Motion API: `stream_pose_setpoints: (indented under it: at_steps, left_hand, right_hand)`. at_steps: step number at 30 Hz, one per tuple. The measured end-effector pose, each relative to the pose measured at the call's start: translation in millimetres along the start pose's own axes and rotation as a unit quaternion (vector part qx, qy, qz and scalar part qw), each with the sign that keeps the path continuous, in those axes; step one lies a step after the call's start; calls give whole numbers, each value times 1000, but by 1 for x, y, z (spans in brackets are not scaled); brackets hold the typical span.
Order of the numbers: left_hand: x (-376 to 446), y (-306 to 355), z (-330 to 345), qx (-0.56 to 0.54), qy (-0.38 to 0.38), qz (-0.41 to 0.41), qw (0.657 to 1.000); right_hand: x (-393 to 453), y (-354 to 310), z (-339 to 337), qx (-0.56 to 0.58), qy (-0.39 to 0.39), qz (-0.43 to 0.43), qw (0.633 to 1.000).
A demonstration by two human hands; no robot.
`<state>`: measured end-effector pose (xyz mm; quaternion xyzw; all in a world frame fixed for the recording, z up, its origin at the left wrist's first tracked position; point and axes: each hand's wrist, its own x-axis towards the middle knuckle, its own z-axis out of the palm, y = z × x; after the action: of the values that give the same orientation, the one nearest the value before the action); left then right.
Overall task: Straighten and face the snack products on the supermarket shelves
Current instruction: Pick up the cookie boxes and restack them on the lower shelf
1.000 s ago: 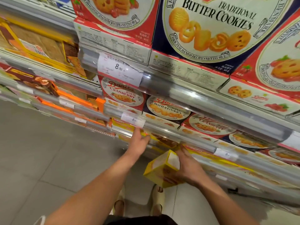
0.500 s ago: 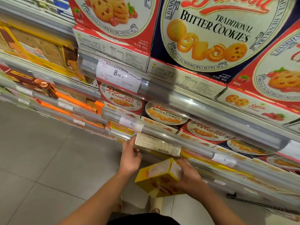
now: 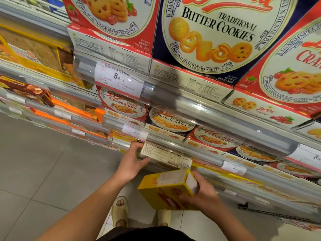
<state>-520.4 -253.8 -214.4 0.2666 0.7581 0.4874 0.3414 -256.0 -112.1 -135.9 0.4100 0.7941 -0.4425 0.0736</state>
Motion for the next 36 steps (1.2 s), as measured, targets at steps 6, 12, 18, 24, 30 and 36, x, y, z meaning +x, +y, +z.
stream_pose_setpoints:
  at_steps: [6,12,18,24,30,36]
  left_hand:
    - [-16,-8,-6,-65,-54,-20,996]
    - [-24,0,-20,-81,0,-80,994]
    - [-51,2,-81,-131,84,-83,984]
    - [-75,-32,-130,-51,193,-144,969]
    - [-82,-34,-107,216,80,-91,969]
    - [-59,-25,-42,281,-96,-52,953]
  right_hand:
    - [-12,-6,-2,19,-13,-10,1000]
    - [6,-3,4,-52,-41,-54,996]
    - [1,4,13,-10,7,-67,998]
    - [1,18,6,234,76,5,969]
    - [9,14,12,319,103,10,942]
    - [12,-2,31,307,109,-14,945]
